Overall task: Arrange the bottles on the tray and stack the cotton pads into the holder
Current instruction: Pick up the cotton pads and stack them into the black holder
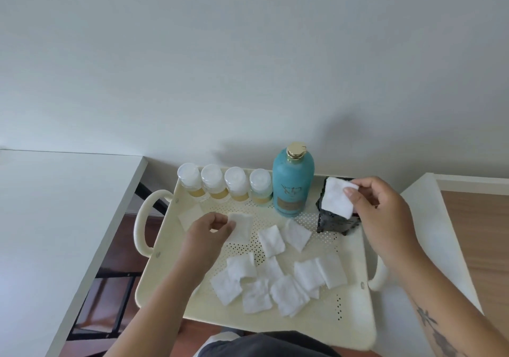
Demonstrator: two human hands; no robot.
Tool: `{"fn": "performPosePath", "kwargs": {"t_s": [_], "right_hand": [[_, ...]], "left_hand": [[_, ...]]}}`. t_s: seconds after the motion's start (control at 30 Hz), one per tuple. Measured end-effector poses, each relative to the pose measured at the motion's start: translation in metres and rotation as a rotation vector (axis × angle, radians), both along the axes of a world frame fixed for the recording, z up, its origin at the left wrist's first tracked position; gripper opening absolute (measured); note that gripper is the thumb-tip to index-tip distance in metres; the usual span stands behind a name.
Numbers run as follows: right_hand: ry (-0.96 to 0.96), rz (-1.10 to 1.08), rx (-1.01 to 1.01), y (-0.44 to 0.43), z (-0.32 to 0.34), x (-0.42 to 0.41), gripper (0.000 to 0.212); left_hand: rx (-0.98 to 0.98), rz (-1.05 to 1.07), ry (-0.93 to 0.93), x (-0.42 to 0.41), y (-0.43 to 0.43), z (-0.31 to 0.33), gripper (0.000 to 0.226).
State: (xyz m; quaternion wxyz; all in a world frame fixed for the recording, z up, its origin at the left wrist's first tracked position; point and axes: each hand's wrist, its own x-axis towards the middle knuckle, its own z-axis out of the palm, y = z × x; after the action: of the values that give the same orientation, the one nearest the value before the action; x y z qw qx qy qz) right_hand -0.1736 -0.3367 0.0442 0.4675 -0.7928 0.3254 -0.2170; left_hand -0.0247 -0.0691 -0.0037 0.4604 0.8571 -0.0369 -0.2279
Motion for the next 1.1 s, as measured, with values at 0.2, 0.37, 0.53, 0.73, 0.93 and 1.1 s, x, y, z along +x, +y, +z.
{"fn": "performPosePath", "kwargs": {"t_s": [0.2,0.37,0.53,0.73,0.93,1.1], "right_hand": [[0.219,0.071,-0.163,-0.034,-0.005,0.007,0.008],[0.367,0.09,-0.215,-0.04,-0.012,0.017,0.012],[0.457,0.137,-0.322,-0.037,-0.013,0.021,0.012],[0.251,0.06,-0.617,-0.029,-0.009,0.006,0.007],[0.406,0.284,-0.707,-0.016,-0.026,0.004,0.039],[0.545,0.288,-0.69,-0.016,-0.031,0.005,0.074]], "left_hand": [[-0.093,-0.066,0.048,-0.022,-0.03,0.009,0.006],[-0.129,-0.118,0.072,-0.033,-0.045,0.015,0.008],[-0.135,-0.131,0.098,-0.037,-0.052,0.019,0.007],[-0.148,-0.139,0.098,-0.038,-0.056,0.021,0.009],[-0.173,-0.137,0.119,-0.038,-0.06,0.024,0.009],[-0.2,-0.137,0.121,-0.037,-0.064,0.027,0.007]]}}
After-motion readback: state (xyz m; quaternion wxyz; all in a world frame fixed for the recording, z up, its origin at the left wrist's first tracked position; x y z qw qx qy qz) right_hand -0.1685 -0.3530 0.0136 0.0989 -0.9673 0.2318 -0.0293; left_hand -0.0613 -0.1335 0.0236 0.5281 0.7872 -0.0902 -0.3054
